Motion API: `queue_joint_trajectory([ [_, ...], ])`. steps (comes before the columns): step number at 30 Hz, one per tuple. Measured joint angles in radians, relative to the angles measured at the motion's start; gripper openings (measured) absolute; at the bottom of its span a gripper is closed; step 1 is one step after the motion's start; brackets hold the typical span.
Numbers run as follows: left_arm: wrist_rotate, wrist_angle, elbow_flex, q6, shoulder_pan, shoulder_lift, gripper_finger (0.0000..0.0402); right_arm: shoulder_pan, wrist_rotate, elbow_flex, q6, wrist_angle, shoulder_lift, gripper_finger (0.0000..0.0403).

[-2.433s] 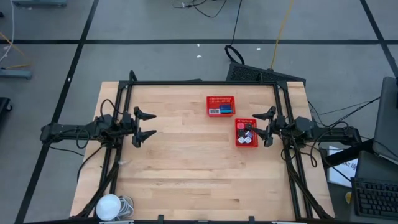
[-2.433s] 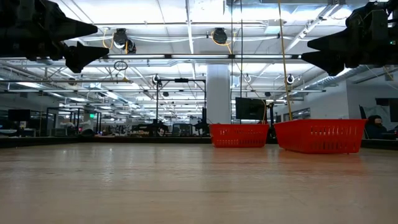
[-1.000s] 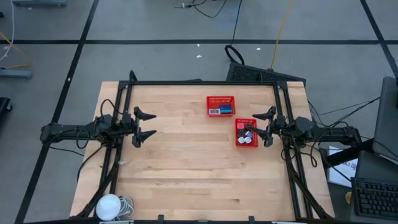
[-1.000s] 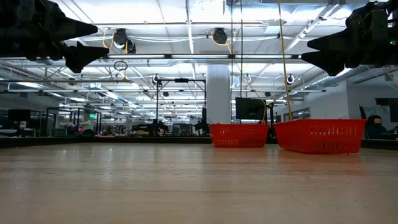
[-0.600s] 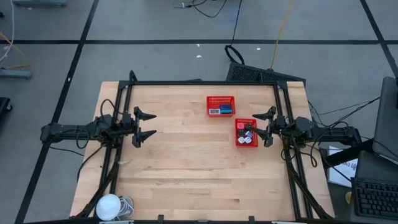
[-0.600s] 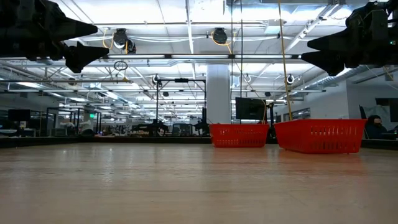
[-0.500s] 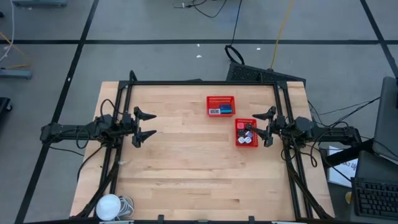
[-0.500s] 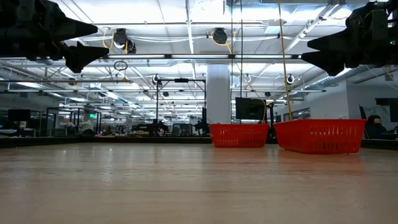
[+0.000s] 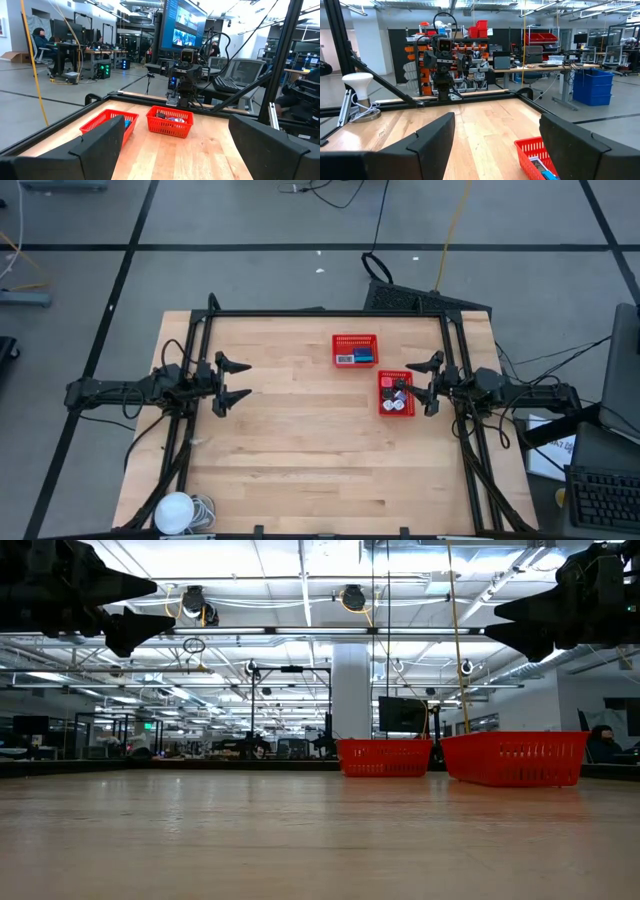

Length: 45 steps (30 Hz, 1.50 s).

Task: Pick & Place Office items
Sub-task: Return to Home Position

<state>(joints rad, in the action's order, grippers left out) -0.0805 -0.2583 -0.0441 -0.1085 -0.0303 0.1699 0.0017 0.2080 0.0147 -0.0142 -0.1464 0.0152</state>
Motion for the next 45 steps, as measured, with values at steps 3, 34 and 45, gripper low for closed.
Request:
queue_joint_trajectory([
  [3,0.000,0.000,0.000,0.000,0.000,0.000,0.0361,0.000,0.000,0.000,0.000,0.000,0.000,0.0280],
  [34,0.000,0.000,0.000,0.000,0.000,0.000,0.0361,0.000,0.000,-0.001,0.000,0.000,0.000,0.0276],
  [45,0.000,0.000,0.000,0.000,0.000,0.000,0.0361,0.000,0.000,-0.001,0.000,0.000,0.000,0.0278],
])
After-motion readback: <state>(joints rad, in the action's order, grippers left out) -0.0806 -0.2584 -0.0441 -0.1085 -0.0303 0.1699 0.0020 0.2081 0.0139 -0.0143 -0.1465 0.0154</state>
